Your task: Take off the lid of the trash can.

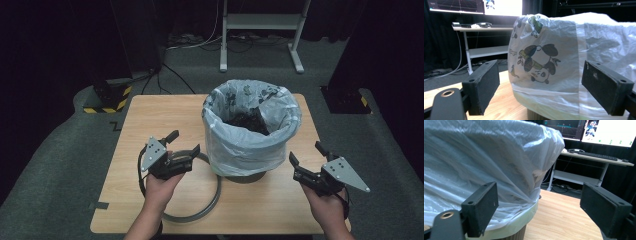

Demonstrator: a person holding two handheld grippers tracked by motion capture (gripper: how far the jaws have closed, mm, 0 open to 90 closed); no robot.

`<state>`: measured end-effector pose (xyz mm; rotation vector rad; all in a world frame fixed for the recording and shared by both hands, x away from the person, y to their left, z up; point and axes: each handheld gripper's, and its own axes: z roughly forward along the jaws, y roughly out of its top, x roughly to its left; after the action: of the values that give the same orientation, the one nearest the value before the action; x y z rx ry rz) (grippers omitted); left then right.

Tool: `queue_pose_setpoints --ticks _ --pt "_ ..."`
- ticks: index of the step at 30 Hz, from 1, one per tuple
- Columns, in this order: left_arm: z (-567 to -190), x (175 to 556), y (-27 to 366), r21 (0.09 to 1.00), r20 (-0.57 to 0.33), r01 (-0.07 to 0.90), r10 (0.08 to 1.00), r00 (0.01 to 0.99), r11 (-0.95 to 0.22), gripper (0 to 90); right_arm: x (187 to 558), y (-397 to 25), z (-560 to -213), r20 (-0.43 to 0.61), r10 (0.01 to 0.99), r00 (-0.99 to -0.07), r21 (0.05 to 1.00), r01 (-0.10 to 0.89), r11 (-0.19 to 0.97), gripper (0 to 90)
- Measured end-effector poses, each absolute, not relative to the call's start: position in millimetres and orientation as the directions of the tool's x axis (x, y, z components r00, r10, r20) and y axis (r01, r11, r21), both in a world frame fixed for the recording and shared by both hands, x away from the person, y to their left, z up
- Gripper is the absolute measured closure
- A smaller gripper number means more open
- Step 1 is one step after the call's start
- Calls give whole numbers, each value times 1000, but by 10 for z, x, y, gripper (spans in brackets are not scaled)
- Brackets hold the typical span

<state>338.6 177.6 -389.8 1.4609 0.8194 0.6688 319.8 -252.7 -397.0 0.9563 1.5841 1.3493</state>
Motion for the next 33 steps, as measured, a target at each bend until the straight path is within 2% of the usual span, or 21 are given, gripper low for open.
queue_pose_setpoints --ticks 12,17,26,33 --pt "-3683 3340 1620 998 -63 35 824 563 53 152 3179 -2574 -3783 -97 927 -363 995 -1 103 150" --pt "-3568 3445 1579 996 -84 45 825 559 72 159 3204 -2576 -3668 -98 929 -358 995 -33 92 198" --pt "-3324 3630 1411 999 -48 27 845 533 39 191 3311 -2503 -3362 -110 927 -359 993 -79 87 306" --pt "-3249 3803 1355 993 -105 95 863 494 67 263 3475 -2383 -3123 -143 929 -340 989 -91 118 380"
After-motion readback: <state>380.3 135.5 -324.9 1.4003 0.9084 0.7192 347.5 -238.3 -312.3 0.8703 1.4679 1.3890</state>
